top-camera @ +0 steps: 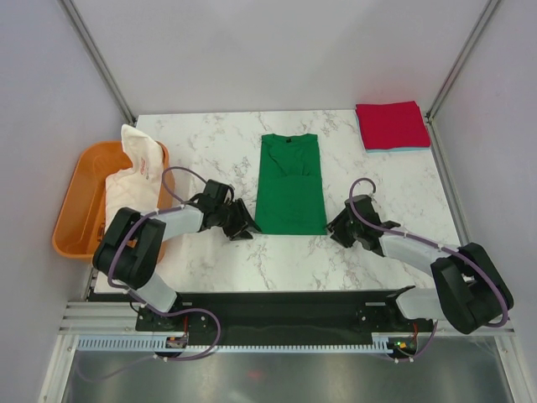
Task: Fold and stack the t-shirts
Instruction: Fold the tshirt
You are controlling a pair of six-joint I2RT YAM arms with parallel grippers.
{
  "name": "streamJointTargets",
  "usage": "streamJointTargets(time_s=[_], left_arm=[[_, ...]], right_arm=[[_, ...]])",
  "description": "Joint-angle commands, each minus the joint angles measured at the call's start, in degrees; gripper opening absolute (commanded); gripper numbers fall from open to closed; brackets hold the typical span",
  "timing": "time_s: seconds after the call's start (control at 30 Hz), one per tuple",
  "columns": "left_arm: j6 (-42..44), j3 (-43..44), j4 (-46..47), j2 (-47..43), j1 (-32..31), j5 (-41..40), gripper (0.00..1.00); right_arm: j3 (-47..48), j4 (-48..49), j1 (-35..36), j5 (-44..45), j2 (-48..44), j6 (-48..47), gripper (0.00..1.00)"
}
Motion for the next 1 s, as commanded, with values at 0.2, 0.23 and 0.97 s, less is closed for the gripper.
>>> streamJointTargets(time_s=[0.2, 0.23, 0.97], left_arm=[[-1.94, -0.08, 1.93, 3.83, -1.1, -4.91, 0.43], [-2.03, -0.08, 1.93, 3.84, -1.1, -5.09, 0.43], [-4.83, -7.45, 0.28, -8.98, -5.58, -6.23, 0.02]], right_arm=[[-2.1, 3.25, 1.06, 1.36, 1.59, 1.65, 0.44], [-2.19, 3.52, 1.07, 1.36, 2.03, 1.65, 0.43], [-5.26, -4.64, 1.24, 3.47, -11.22, -7.32, 0.0]])
